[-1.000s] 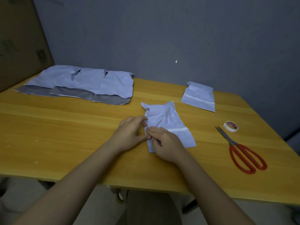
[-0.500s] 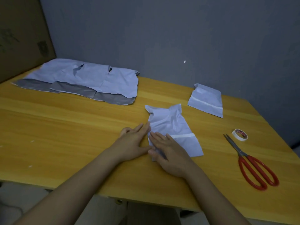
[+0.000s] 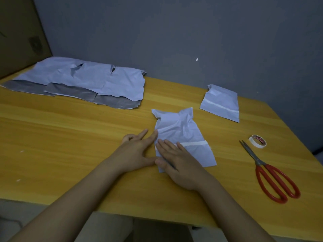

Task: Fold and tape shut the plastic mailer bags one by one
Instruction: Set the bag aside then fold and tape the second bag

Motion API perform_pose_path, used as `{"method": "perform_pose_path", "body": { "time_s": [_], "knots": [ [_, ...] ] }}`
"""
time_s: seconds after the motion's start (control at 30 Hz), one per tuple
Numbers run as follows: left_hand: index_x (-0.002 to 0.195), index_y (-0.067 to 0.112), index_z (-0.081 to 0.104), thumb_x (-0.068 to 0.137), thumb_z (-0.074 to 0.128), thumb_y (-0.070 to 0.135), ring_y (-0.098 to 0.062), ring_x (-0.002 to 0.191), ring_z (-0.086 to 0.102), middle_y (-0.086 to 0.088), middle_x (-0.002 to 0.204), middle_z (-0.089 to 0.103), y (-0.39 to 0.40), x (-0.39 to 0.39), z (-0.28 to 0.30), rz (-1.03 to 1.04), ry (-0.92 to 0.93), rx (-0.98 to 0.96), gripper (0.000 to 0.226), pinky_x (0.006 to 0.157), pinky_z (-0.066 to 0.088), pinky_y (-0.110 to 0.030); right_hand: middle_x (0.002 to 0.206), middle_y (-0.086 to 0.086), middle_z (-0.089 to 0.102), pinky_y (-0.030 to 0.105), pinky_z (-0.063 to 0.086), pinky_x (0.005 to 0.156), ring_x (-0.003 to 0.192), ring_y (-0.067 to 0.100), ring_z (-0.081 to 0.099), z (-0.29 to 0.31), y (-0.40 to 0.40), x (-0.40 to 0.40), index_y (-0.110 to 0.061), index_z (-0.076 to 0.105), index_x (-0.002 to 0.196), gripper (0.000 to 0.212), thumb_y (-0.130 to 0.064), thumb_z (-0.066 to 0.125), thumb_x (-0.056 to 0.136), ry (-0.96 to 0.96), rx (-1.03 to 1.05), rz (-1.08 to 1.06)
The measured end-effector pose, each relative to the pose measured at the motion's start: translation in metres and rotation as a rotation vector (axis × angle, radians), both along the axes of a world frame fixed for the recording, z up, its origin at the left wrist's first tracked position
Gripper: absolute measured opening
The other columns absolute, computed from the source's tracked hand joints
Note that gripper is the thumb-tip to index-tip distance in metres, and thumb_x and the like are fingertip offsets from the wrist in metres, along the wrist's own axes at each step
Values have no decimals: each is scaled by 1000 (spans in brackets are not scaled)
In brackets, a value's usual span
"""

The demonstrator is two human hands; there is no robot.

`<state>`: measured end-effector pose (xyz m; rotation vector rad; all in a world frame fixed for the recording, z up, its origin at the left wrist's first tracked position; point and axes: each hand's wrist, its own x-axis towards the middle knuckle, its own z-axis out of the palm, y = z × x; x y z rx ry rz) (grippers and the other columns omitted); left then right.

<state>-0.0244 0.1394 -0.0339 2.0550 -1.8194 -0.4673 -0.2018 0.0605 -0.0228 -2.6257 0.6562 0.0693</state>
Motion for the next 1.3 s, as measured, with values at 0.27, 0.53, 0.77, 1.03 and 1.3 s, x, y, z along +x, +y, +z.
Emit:
{"method": "perform_pose_path", "body": {
  "time_s": [0.27, 0.53, 0.77, 1.03, 1.3],
  "knots": [
    [148, 41, 18, 56, 28, 83, 7, 139, -4, 2, 158, 15, 3, -4, 7, -17, -1, -6, 102, 105, 6, -22, 158, -15, 2, 24, -11, 116, 140, -9, -7, 1, 1, -5, -25, 10, 153, 84, -71, 6, 82, 25, -46, -16],
    [147, 39, 23, 56, 19, 82, 1, 143, 2, 25, 154, 13, -2, -2, 10, -65, -81, 53, 101, 108, 9, -29, 158, -17, 3, 24, -8, 117, 140, -9, -5, 4, 0, -6, -27, 13, 152, 87, -72, 5, 78, 37, -16, -43],
    [148, 35, 22, 75, 24, 81, -5, 145, 2, 22, 155, 10, -3, -10, 16, -36, -139, 93, 86, 115, 8, -35, 155, -20, 18, 23, 1, 119, 140, -11, 8, 7, -7, -10, -28, 25, 149, 51, -45, 23, 101, -138, 240, -167],
    [147, 30, 29, 94, 34, 58, -12, 146, 9, 14, 157, 17, -7, -19, 20, 13, -220, 80, 61, 117, 7, -40, 158, -13, 13, 22, -4, 117, 143, -5, 2, -7, -10, -13, -24, 23, 151, 56, -48, 24, 100, -44, -16, -78],
    [151, 26, 17, 92, 32, 63, -15, 146, 1, 12, 159, 8, -4, -23, 17, 7, -271, 136, 71, 118, 7, -44, 158, -11, 13, 22, -8, 116, 144, -3, 3, -3, -9, -14, -22, 22, 151, 57, -47, 23, 101, -40, -63, -107]
  ]
}}
